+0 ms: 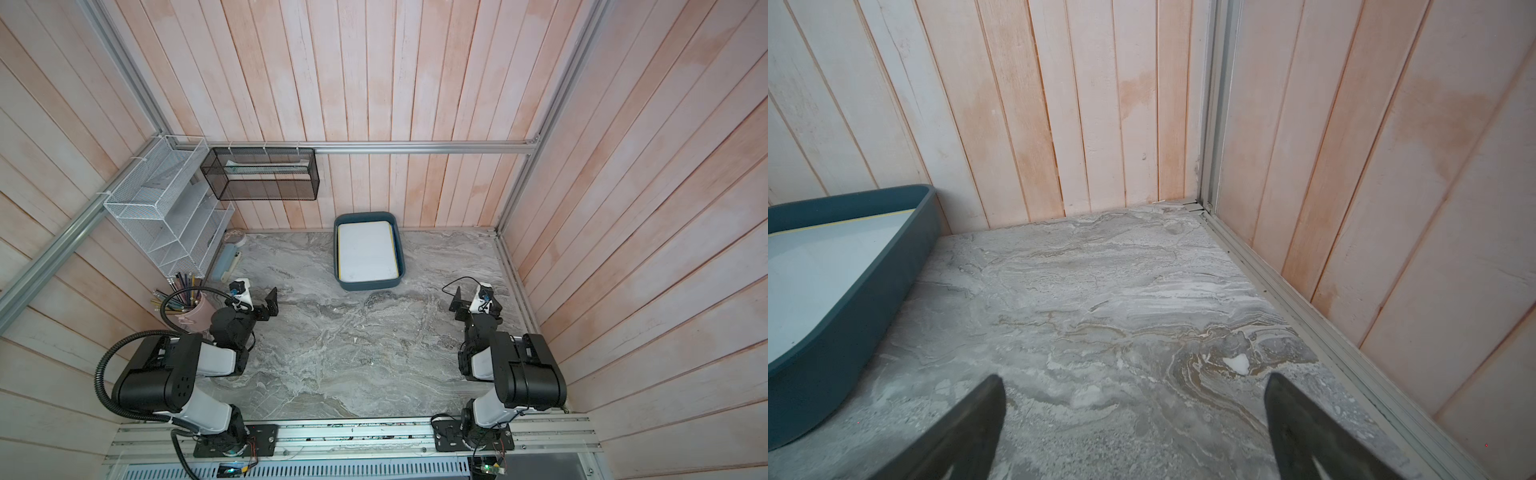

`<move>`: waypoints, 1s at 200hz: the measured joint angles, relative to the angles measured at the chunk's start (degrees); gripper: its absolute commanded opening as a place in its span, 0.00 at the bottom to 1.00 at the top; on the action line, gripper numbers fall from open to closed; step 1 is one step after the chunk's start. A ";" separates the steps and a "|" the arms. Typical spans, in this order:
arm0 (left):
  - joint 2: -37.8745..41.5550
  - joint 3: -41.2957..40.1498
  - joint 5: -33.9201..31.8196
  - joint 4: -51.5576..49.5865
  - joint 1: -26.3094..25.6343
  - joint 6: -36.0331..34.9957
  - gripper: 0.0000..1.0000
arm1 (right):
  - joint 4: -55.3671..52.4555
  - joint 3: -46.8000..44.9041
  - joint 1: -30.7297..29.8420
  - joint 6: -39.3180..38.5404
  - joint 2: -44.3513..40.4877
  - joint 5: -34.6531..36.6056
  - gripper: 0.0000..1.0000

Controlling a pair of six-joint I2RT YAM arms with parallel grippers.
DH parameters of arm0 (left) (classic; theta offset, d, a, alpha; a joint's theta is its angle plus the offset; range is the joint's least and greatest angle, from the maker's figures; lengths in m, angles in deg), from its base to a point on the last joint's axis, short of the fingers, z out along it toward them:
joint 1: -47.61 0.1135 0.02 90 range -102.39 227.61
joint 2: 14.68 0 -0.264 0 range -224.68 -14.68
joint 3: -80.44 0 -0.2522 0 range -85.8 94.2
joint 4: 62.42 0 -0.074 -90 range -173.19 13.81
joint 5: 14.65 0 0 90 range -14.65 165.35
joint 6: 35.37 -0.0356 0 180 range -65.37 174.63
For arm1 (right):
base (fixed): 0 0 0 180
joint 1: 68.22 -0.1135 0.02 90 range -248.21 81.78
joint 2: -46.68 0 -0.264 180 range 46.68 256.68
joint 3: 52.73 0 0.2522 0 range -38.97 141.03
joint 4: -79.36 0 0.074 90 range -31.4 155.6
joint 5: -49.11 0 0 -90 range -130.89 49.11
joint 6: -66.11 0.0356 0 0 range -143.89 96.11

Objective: Put the whiteboard into the storage box
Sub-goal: Reset both arms

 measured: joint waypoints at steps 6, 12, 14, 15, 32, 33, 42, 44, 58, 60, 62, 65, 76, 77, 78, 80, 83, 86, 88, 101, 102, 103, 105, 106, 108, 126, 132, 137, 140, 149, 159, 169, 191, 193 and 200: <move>0.00 0.00 0.00 0.00 0.00 0.00 1.00 | -0.09 0.07 0.00 -0.09 0.00 -0.09 0.98; 0.00 0.00 0.00 -0.04 0.00 0.00 1.00 | -0.15 0.13 0.00 -0.11 0.00 -0.17 0.98; 0.00 0.00 0.00 -0.04 0.00 0.00 1.00 | -0.15 0.15 0.00 -0.11 0.00 -0.22 0.98; 0.00 0.00 0.00 -0.07 0.00 0.00 1.00 | -0.15 0.15 0.00 -0.11 0.00 -0.22 0.98; 0.00 0.00 0.00 -0.37 0.00 0.00 1.00 | -0.28 0.22 -0.11 -0.33 0.00 -0.35 0.98; 0.00 0.00 0.00 -0.37 0.00 0.00 1.00 | -0.28 0.22 -0.13 -0.33 0.00 -0.37 0.98; 0.00 0.00 0.00 -0.46 0.00 0.00 1.00 | -0.33 0.22 -0.24 -0.50 0.00 -0.37 0.98; 0.00 0.00 0.00 -0.46 0.00 0.00 1.00 | -0.35 0.22 -0.28 -0.52 0.00 -0.37 0.98; 0.00 0.00 0.00 -0.48 0.00 0.00 1.00 | -0.35 0.22 -0.39 -0.76 0.00 -0.39 0.98; 0.00 0.00 0.00 -0.50 0.00 0.00 1.00 | -0.37 0.24 -0.42 -0.79 0.00 -0.42 0.98; 0.00 0.00 0.00 -0.50 0.00 0.00 1.00 | -0.37 0.24 -0.42 -0.83 0.00 -0.42 0.98; 0.00 0.00 0.00 -0.55 0.00 -0.02 1.00 | -0.39 0.24 -0.42 -0.90 0.00 -0.46 0.98; 0.00 0.00 0.00 -0.72 0.00 -0.02 1.00 | -0.57 0.24 -0.44 -0.98 0.02 -0.63 0.98; 0.00 0.00 0.00 -0.76 0.00 -0.02 1.00 | -0.57 0.24 -0.44 -0.98 0.00 -0.63 0.98; 0.00 0.00 0.00 -0.76 0.00 0.00 1.00 | -0.59 0.24 -0.44 -1.01 0.00 -0.66 0.98; 0.00 0.00 0.00 -0.79 0.00 0.00 1.00 | -0.63 0.24 -0.44 -1.03 0.00 -0.68 0.98; 0.00 0.00 0.00 -0.81 0.00 0.00 1.00 | -0.70 0.24 -0.44 -1.09 0.00 -0.72 0.98; 0.00 0.00 0.00 -0.83 0.00 -0.02 1.00 | -0.72 0.24 -0.44 -1.14 0.00 -0.76 0.98; 0.00 0.00 0.00 -0.83 0.00 -0.02 1.00 | -0.74 0.24 -0.44 -1.14 0.02 -0.79 0.98; 0.00 0.00 0.00 -0.83 0.00 -0.02 1.00 | -0.76 0.24 -0.44 -1.16 0.00 -0.81 0.98; 0.00 0.00 0.00 -0.83 0.00 -0.02 1.00 | -0.76 0.24 -0.44 -1.16 0.00 -0.81 0.98; 0.00 0.00 0.00 -0.83 0.00 -0.02 1.00 | -0.76 0.24 -0.44 -1.16 0.00 -0.81 0.98; 0.00 0.00 0.00 -0.83 0.00 -0.02 1.00 | -0.76 0.24 -0.44 -1.16 0.02 -0.81 0.98; 0.00 0.00 0.00 -0.83 0.00 -0.02 1.00 | -0.76 0.24 -0.44 -1.16 0.00 -0.81 0.98; 0.00 0.00 0.00 -0.83 0.00 -0.02 1.00 | -0.76 0.24 -0.44 -1.16 0.02 -0.81 0.98; 0.00 0.00 0.00 -0.83 0.00 -0.02 1.00 | -0.76 0.24 -0.44 -1.16 0.00 -0.81 0.98; 0.00 0.00 0.00 -0.83 0.00 -0.02 1.00 | -0.76 0.24 -0.44 -1.16 0.00 -0.81 0.98; 0.00 0.00 0.00 -0.83 0.00 -0.02 1.00 | -0.76 0.24 -0.44 -1.16 0.00 -0.81 0.98; 0.00 0.00 0.00 -0.83 0.00 -0.02 1.00 | -0.76 0.24 -0.44 -1.16 0.00 -0.81 0.98; 0.00 0.00 0.00 -0.83 0.00 -0.02 1.00 | -0.76 0.24 -0.44 -1.16 0.02 -0.81 0.98; 0.00 0.00 0.00 -0.83 0.00 -0.04 1.00 | -0.76 0.24 -0.44 -1.16 0.02 -0.81 0.98; 0.00 0.00 0.00 -0.83 0.00 -0.13 1.00 | -0.76 0.24 -0.44 -1.18 0.02 -0.81 0.98; 0.00 -0.24 2.38 -0.28 0.11 -0.96 1.00 | -0.68 0.22 0.44 -1.92 0.02 -6.12 0.98; 0.00 -0.42 2.97 0.13 0.13 -1.16 1.00 | -0.59 0.22 0.66 -2.05 0.02 -7.06 0.98; 0.09 -1.29 4.70 1.46 0.20 -1.75 1.00 | -0.28 0.15 1.22 -2.47 0.04 -9.81 0.98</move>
